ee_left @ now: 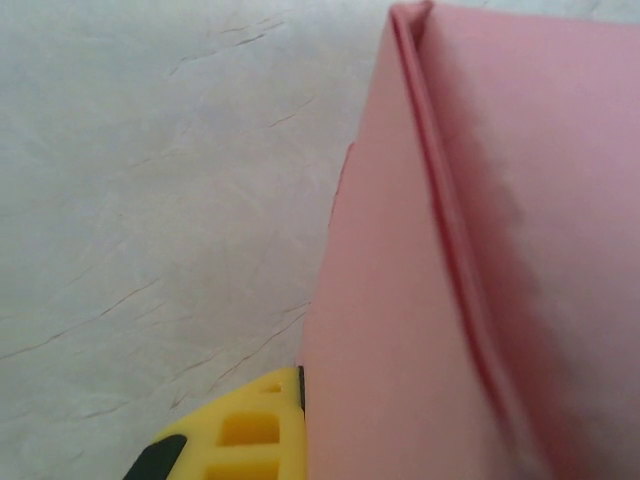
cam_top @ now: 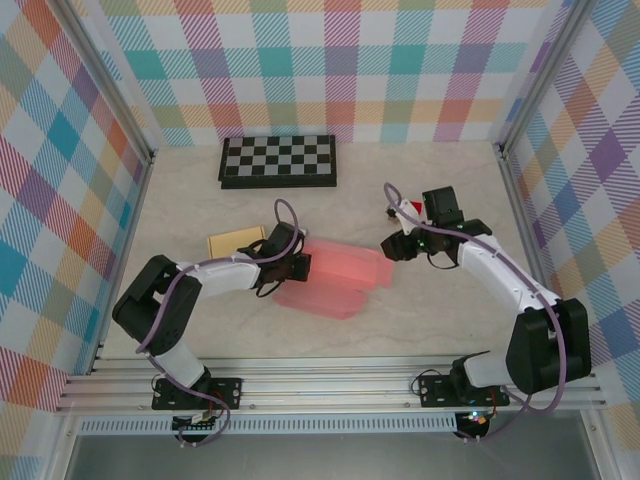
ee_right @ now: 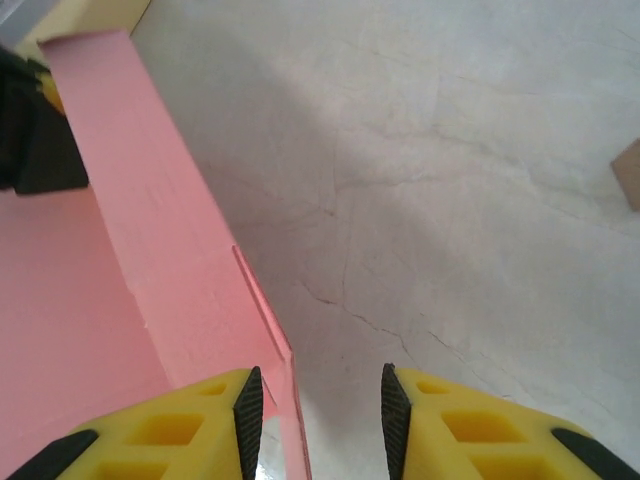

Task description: Fold the paper box

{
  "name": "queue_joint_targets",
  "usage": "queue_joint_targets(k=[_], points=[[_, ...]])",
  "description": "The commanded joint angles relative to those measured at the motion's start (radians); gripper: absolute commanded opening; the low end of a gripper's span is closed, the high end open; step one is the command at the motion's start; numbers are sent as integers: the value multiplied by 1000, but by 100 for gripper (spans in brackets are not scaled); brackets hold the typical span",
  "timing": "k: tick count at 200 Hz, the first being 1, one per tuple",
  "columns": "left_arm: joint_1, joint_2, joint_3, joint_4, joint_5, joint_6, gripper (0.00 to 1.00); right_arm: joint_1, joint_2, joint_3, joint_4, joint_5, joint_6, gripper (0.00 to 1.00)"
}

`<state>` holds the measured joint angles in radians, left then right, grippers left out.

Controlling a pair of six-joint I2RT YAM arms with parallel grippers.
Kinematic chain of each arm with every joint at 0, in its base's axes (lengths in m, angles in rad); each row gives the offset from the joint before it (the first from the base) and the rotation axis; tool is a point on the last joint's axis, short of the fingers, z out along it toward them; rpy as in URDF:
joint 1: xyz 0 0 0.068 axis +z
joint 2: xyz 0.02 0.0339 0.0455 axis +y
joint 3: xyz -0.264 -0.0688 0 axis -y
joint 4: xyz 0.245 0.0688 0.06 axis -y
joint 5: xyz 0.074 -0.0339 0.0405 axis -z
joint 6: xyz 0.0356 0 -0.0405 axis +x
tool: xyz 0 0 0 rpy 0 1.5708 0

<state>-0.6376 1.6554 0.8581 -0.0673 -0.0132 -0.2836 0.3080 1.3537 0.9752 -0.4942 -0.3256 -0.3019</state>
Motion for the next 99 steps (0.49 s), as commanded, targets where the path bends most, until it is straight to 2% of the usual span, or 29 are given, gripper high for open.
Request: queue_joint_targets(k=[1, 16, 40, 99], points=[[-15, -36, 21, -92, -90, 11, 0, 69, -20, -9, 76, 17, -223, 39], [-21, -47, 14, -89, -90, 16, 0, 86, -7, -32, 95, 16, -366, 39], [-22, -57, 9, -89, -90, 18, 0, 86, 26, -46, 92, 2, -512, 38], [-31, -64, 4, -59, -58, 8, 0, 106, 95, -69, 112, 30, -563, 38]])
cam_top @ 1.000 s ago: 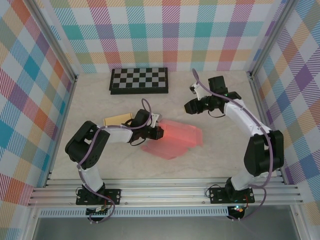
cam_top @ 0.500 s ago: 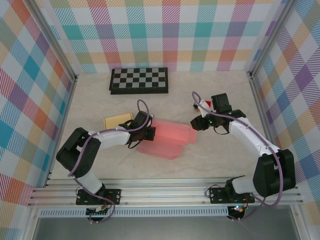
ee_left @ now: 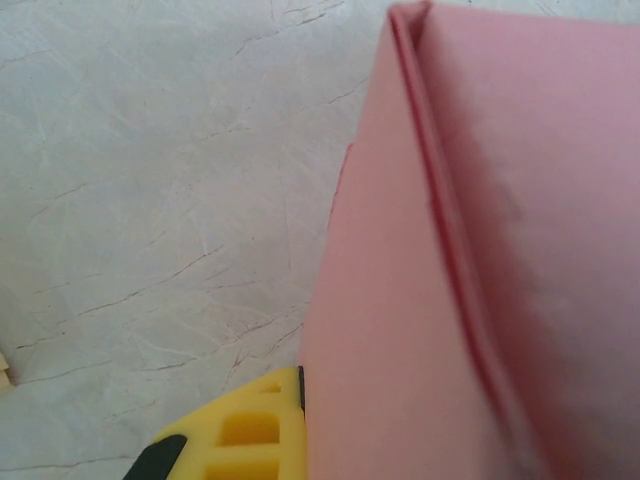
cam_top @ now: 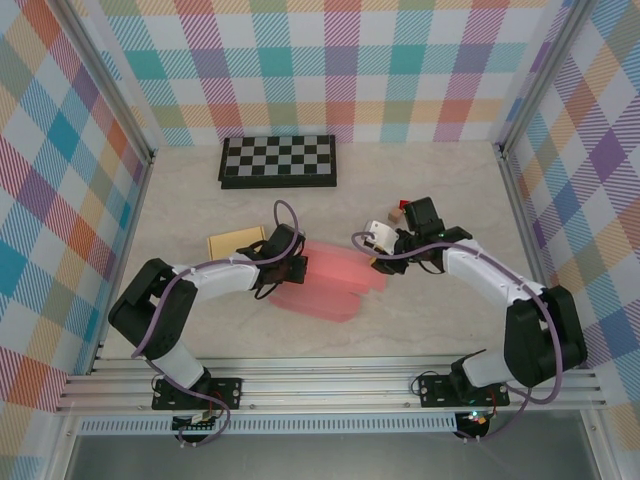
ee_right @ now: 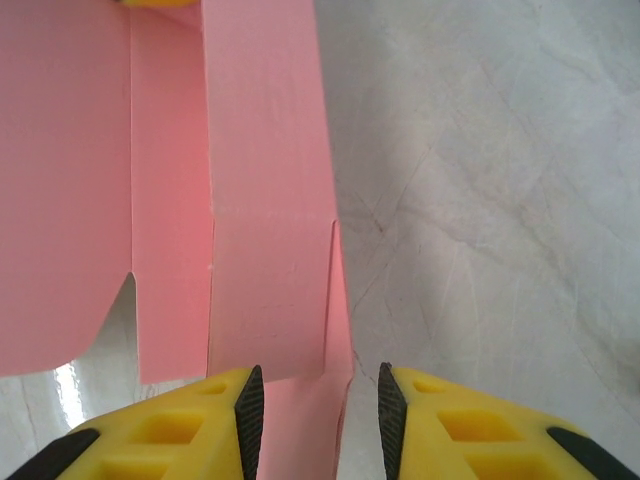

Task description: Fold the paper box

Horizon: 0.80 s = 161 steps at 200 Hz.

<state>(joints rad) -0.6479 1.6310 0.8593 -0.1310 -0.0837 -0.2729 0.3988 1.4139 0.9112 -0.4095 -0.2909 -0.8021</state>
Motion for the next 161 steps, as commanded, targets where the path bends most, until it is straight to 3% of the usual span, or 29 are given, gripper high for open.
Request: queue_joint_targets(k=[1, 105, 161], points=[[-21, -40, 4, 5, 13, -3, 0, 17, 35, -5, 29, -4, -64, 38], [-77, -30, 6, 77, 72, 1, 0, 110, 143, 41, 211, -50, 137, 38], [-87, -54, -15, 65, -113, -34, 0, 84, 55, 14, 169, 32, 265, 39]])
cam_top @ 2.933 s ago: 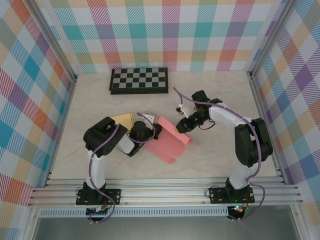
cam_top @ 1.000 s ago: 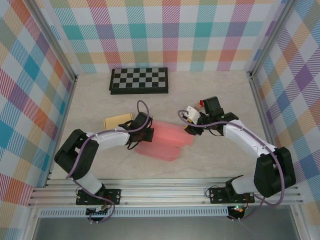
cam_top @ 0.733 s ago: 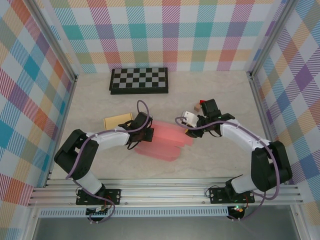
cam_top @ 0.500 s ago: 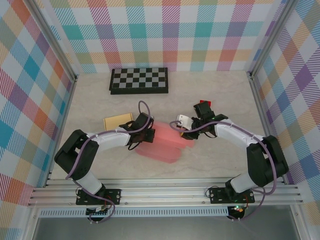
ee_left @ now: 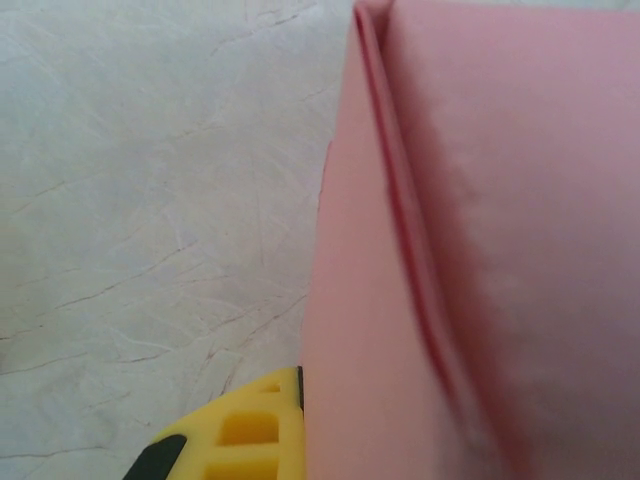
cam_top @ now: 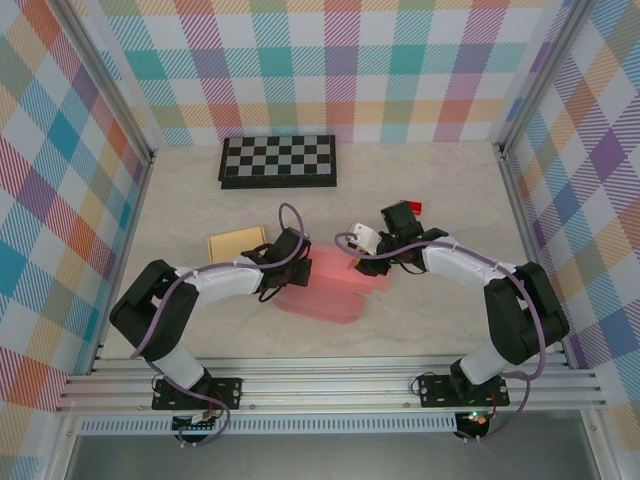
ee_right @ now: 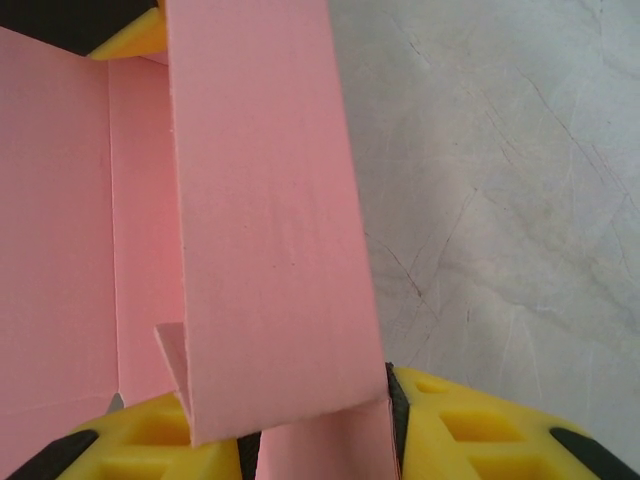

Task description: Fold the paper box

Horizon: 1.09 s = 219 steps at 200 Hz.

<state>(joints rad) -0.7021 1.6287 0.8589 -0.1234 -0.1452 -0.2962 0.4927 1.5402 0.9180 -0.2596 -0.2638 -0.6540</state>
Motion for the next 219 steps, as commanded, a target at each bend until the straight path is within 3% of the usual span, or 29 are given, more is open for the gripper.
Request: queue_joint_targets(k=[1, 43, 83, 105, 123, 157, 219], points=[[-33, -53, -16, 57, -54, -11, 0, -11, -75, 7, 16, 5, 122, 39], [-31, -55, -13, 60, -130, -20, 0, -55, -223, 52, -150, 43, 403, 38], [-28, -50, -19, 83, -199, -92, 0, -51, -296, 90, -311, 29, 791, 37], [-28, -49, -12, 86, -205, -122, 0, -50, -267, 62, -296, -74, 989, 36], [-28, -46, -3, 72, -219, -139, 0, -50, -238, -20, -170, -146, 1110, 36], [-28, -62, -23, 87, -225, -182, 0, -55, -170, -123, 65, -147, 1189, 37], [-27, -95, -63, 123, -183, -221, 0, -98, -63, -142, 192, -87, 1223, 41]])
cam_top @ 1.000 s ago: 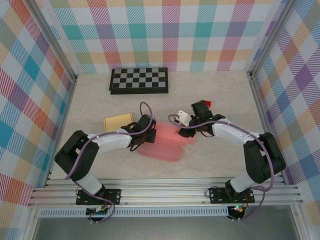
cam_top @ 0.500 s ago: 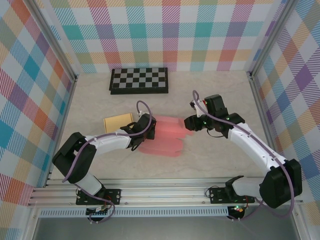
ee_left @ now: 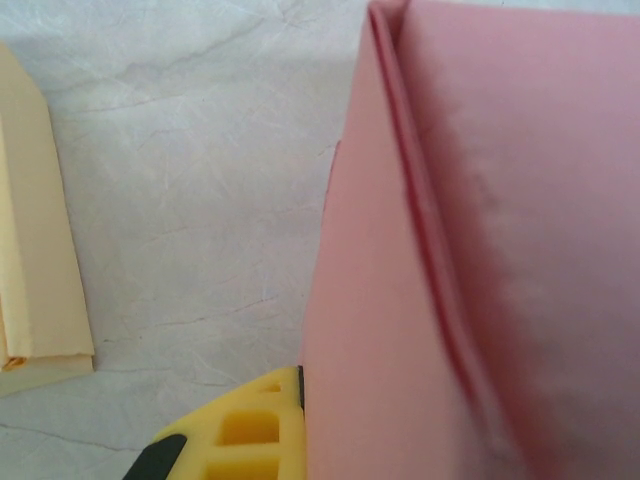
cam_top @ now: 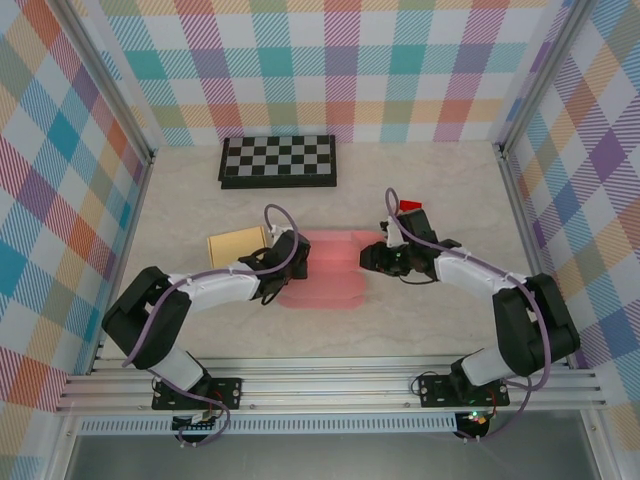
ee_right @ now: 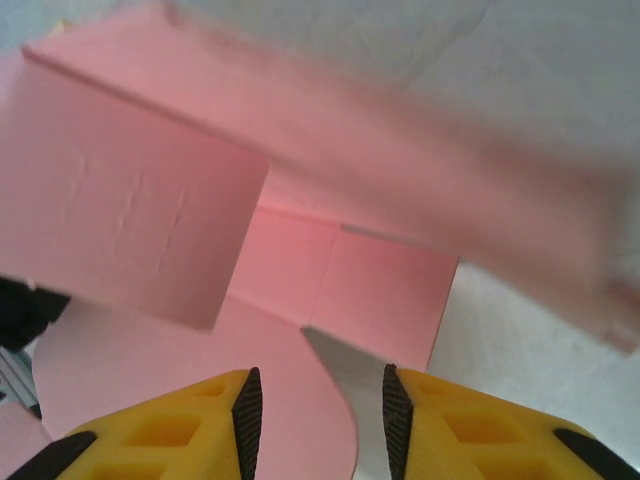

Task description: Fold the paper box

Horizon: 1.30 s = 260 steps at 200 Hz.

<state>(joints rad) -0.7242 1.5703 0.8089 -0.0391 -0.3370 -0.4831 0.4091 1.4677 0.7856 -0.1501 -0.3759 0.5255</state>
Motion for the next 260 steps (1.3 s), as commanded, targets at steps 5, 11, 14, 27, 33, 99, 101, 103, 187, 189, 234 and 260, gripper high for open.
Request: queue_joint_targets(k=[5, 11, 14, 27, 33, 99, 101, 103, 187, 189, 234, 260], points=[[-6, -38, -14, 39, 10, -35, 0, -16, 9, -8, 69, 40, 44, 41], [-6, -41, -15, 35, 8, -36, 0, -16, 11, -5, 58, 51, 39, 41], [-6, -41, -14, 35, 6, -37, 0, -16, 12, -5, 53, 56, 38, 41], [-6, -45, -17, 36, 5, -38, 0, -16, 21, -5, 44, 58, 45, 41], [-6, -45, -18, 38, 5, -39, 0, -16, 28, -5, 43, 52, 52, 41], [-6, -32, -7, 51, 21, -76, 0, -16, 52, -52, 147, 1, 119, 41], [-6, -31, -7, 51, 23, -76, 0, -16, 52, -50, 148, -1, 121, 41], [-6, -30, -8, 52, 23, -77, 0, -16, 52, -50, 150, -3, 122, 41], [-7, 3, 1, 56, 53, -95, 0, 30, 56, 26, 200, -81, 143, 34], [-7, 5, 2, 55, 53, -95, 0, 33, 57, 28, 202, -80, 143, 34], [-10, 18, 1, 79, 78, -116, 0, 87, 123, 44, 282, -88, 191, 32], [-11, 37, 3, 91, 97, -129, 0, 140, 172, 102, 255, -72, 167, 29]])
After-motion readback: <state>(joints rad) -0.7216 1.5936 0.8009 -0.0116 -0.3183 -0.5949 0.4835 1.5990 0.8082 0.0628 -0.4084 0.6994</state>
